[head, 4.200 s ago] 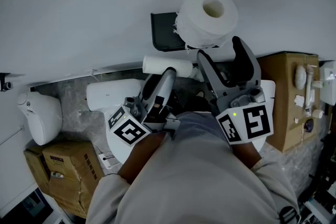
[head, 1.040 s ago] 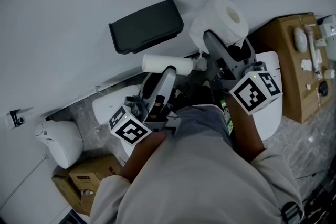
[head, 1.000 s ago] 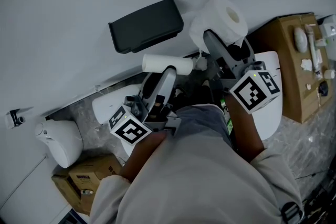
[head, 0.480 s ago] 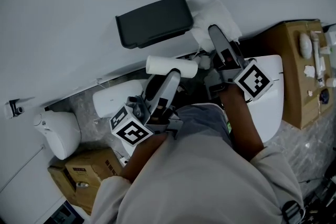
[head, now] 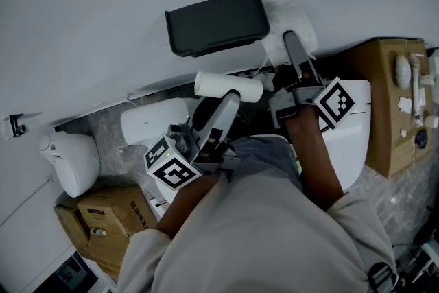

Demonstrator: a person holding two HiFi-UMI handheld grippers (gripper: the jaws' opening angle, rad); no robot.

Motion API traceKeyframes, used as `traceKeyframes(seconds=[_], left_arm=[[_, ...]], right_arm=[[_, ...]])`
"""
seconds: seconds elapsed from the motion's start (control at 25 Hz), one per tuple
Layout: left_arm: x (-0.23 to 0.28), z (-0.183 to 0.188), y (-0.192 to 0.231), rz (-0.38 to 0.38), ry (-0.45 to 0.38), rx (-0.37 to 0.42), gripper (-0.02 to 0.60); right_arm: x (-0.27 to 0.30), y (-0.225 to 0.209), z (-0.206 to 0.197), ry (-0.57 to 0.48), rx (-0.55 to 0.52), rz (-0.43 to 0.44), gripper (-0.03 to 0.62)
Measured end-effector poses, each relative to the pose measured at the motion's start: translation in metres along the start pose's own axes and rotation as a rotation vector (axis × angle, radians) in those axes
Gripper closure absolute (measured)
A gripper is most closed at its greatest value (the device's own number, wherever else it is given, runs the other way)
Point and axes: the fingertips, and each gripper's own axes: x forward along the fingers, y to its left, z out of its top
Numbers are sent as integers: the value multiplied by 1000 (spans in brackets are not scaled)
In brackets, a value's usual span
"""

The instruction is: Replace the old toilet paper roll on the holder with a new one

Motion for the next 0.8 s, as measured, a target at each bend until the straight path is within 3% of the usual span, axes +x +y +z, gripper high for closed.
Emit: traceKeyframes(seconds=[0.36,0.8], left_arm=[[-1,0,0,13,-23,3,422],[-1,-3,4,14,-36,-12,422]], right_arm=[[7,-9,-11,14,175,24,169],[5,-9,-33,45,221,50,169]])
